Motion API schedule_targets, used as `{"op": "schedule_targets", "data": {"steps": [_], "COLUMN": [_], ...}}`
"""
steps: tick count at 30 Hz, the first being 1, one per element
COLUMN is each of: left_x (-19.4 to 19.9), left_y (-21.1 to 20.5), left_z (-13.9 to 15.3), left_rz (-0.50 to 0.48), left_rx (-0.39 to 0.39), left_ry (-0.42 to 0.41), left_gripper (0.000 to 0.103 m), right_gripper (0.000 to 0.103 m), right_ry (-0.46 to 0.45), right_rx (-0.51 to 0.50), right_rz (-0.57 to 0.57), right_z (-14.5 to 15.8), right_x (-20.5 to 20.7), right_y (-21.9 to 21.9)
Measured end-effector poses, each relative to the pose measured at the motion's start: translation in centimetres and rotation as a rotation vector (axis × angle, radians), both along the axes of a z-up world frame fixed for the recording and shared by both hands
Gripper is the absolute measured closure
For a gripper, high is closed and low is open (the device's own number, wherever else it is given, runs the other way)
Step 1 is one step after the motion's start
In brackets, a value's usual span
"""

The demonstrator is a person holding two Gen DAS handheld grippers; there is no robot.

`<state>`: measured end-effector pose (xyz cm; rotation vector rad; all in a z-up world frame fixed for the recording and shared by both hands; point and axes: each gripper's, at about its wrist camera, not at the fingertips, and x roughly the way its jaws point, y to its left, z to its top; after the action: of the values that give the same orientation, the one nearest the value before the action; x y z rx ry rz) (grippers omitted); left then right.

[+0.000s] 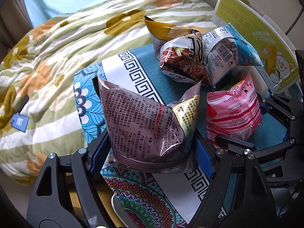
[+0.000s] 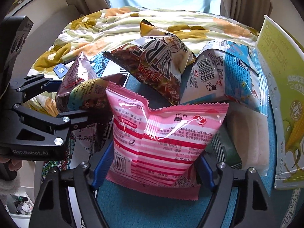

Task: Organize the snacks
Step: 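Grasp the brown chocolate bag with the left tool while the right tool grasps the pink striped bag, then carry both bags over the yellow box and release them inside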

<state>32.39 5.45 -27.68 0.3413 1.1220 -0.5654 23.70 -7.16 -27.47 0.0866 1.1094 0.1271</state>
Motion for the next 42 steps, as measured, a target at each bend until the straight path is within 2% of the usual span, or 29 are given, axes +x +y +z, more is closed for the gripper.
{"op": "schedule_targets", "data": {"steps": [2,6,11,14,21,26,33,37,42], "left_x": [-0.3,-1.1,-2.0,-2.7,-4.3,-5.4,-6.7,-7.2,-6.8], "left_y": [0.2,0.8,1.5,1.4,1.3,-0.4,-6.8,-12.6,-21.1], "left_z": [0.3,1.3,3.2,5.1,10.0,13.1,16.8,18.5,19.1], "left_rz": [0.014,0.044,0.086,0.119,0.194,0.233,0.256,0.25,0.208], "left_rx": [0.014,-0.008,-0.015,0.028,0.0,-0.037,-0.099,-0.145,-0.185], "left_ry": [-0.014,-0.017,-0.03,-0.072,-0.11,-0.14,-0.185,-0.198,-0.193], "left_gripper": [0.026,0.027,0.027,0.027,0.027,0.027,0.027,0.027,0.027], "right_gripper": [0.036,0.048,0.049,0.049,0.049,0.049,0.049,0.049,0.049], "right_ry": [0.002,-0.008,-0.033,-0.062,-0.125,-0.161,-0.246,-0.287,-0.322], "right_rx": [-0.003,-0.017,0.002,0.003,0.034,0.071,0.081,0.062,0.02], "right_rz": [0.003,0.01,0.004,0.004,0.002,0.016,0.007,0.006,-0.011], "right_z": [-0.1,0.3,1.5,2.9,7.4,10.5,15.0,17.4,19.7], "right_x": [0.0,-0.2,-0.9,-1.7,-3.3,-4.7,-6.0,-6.7,-7.2], "right_y": [0.1,0.2,-0.2,-0.3,-1.2,-2.8,-8.0,-12.8,-20.4]}}
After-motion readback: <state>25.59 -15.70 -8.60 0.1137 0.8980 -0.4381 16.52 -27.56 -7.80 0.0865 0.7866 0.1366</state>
